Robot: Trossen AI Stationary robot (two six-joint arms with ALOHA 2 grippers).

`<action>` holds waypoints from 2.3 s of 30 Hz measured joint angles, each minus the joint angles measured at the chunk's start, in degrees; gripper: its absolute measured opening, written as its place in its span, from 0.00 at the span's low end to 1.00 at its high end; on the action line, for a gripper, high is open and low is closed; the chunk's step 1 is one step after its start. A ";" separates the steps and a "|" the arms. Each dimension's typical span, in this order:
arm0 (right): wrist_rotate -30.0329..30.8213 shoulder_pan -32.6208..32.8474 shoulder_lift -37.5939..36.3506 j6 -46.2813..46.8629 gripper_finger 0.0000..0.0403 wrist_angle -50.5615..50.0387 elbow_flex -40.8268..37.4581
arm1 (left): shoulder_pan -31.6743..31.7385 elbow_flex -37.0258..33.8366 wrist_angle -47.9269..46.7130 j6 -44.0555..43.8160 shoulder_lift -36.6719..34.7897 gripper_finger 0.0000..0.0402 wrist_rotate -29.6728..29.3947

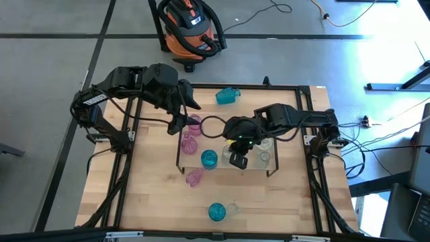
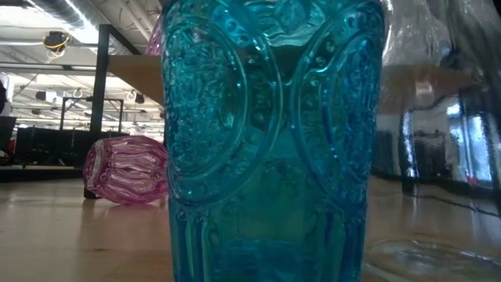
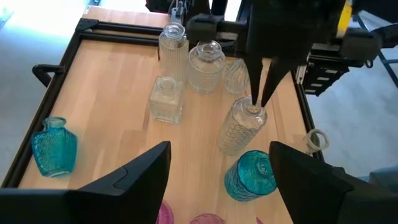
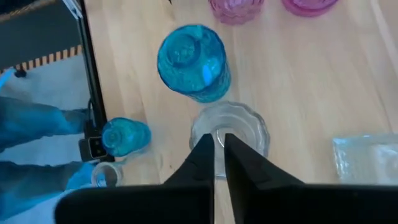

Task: Sort vases onto shelf
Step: Put the transparent vase on the shelf aligned with the other transparent vase

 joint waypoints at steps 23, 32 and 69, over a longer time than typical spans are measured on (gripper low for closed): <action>1.45 -0.02 2.64 -1.83 0.00 -2.75 0.19 | 0.00 0.00 -0.07 0.04 0.00 0.66 -0.07; 2.46 0.00 2.96 -1.86 0.00 -4.05 0.21 | 0.00 0.00 -0.04 0.04 0.00 0.66 -0.04; 4.83 -0.11 4.12 -3.55 0.00 -8.12 3.47 | 0.00 0.00 0.11 2.00 0.00 0.66 -1.31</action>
